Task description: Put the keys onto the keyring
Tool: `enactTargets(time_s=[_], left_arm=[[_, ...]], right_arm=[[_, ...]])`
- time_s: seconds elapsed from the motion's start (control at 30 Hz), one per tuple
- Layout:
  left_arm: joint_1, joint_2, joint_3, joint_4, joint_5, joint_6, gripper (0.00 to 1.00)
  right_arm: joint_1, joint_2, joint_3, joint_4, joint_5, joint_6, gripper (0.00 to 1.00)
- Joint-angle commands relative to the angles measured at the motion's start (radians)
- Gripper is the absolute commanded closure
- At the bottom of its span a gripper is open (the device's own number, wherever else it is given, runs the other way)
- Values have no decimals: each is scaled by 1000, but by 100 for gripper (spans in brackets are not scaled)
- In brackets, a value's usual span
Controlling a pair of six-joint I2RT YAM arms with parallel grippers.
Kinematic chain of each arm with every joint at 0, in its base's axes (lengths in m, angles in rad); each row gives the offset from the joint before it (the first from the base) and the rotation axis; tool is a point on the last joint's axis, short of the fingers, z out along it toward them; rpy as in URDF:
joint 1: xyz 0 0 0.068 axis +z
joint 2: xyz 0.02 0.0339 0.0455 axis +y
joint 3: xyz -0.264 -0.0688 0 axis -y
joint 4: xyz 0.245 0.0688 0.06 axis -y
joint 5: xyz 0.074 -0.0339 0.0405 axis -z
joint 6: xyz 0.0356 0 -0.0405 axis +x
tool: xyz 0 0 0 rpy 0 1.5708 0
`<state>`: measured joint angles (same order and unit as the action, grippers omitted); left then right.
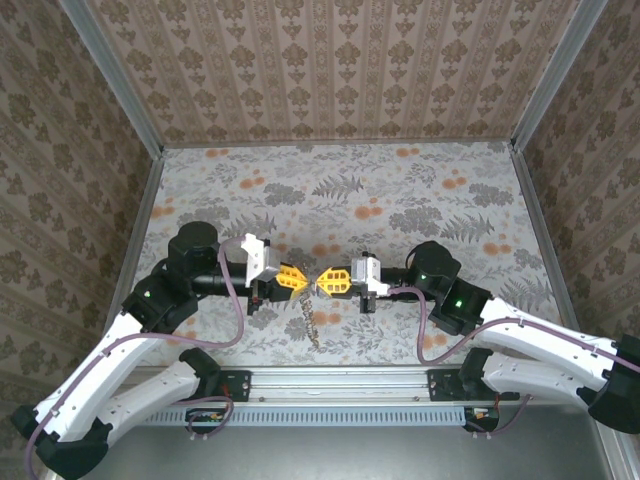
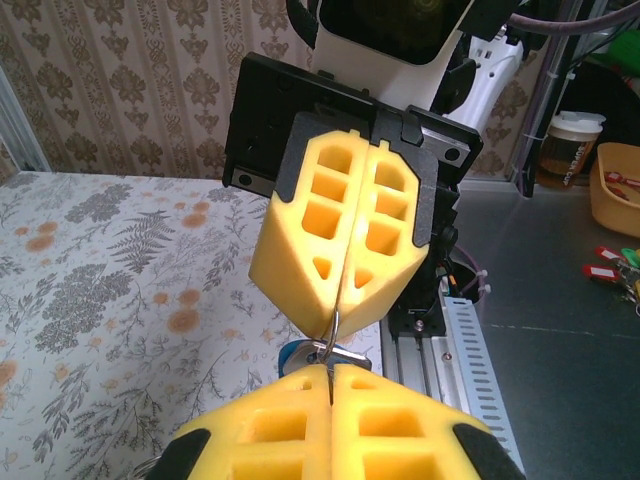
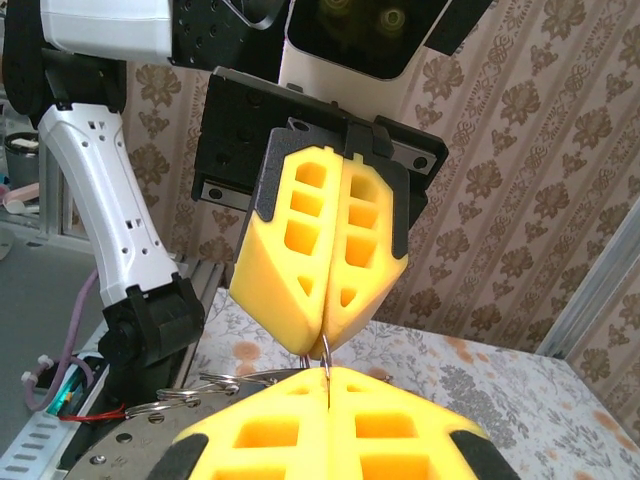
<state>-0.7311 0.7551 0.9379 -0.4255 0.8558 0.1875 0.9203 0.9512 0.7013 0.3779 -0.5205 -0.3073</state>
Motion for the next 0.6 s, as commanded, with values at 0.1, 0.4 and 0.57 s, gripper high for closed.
enactTargets(time_s=[0.1, 0.4, 0.57], left_arm=[[3, -19, 20, 93, 52, -7, 100], [3, -17, 18, 96, 56, -10, 100], [4, -19, 16, 98, 54, -11, 100]], right_arm=[[-7, 15, 1, -48, -10, 7, 100], [-6, 31, 4, -51, -8, -6, 100], [-7, 34, 6, -62, 10, -22, 100]])
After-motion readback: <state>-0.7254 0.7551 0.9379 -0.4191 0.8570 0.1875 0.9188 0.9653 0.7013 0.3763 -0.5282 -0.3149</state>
